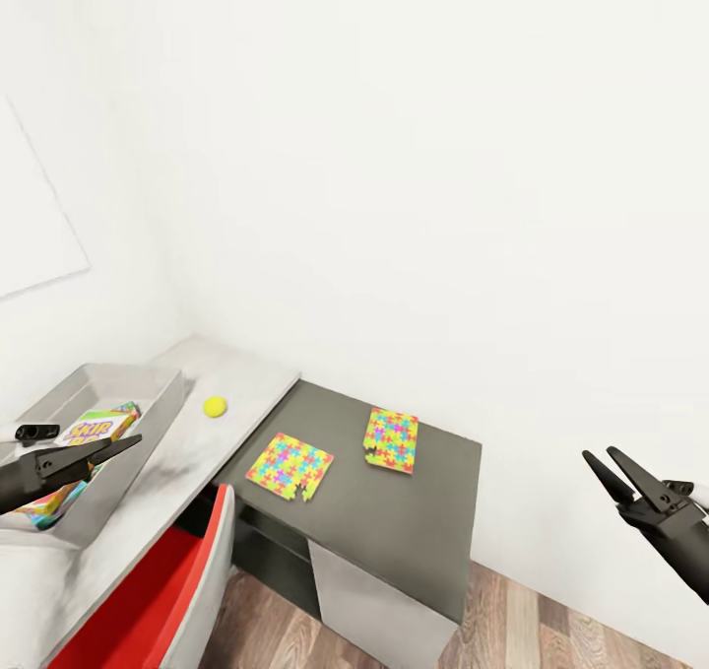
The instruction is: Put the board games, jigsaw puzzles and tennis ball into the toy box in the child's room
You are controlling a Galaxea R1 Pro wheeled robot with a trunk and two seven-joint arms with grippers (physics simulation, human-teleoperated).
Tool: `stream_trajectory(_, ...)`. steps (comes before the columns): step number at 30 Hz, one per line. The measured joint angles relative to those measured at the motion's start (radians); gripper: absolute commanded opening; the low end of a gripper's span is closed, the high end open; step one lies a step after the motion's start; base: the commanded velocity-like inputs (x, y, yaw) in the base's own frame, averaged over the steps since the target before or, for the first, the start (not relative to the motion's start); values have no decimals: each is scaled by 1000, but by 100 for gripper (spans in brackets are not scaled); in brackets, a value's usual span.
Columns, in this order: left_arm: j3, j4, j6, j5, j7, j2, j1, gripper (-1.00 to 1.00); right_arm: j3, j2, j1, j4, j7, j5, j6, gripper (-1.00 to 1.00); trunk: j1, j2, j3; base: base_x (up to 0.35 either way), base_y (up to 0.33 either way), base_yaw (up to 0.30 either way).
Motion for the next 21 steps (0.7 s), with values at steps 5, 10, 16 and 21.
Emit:
stream_trajectory(5,0,0,-1,0,0,0,1,100,0,0,0,0,0,0,0,100,0,0,0,-7,-5,-1)
stream_trajectory(10,0,0,-2,0,0,0,1,100,0,1,0,0,-1,0,0,100,0,0,0,0,0,0)
stream_trajectory(16,0,0,-2,0,0,-1,1,100,0,-9,0,0,-8,-1,7,100,0,0,0,0,0,0)
stream_trajectory(21,0,0,-2,0,0,-1,1,100,0,-4,0,0,-4,-2,4,100,0,0,0,0,0,-16)
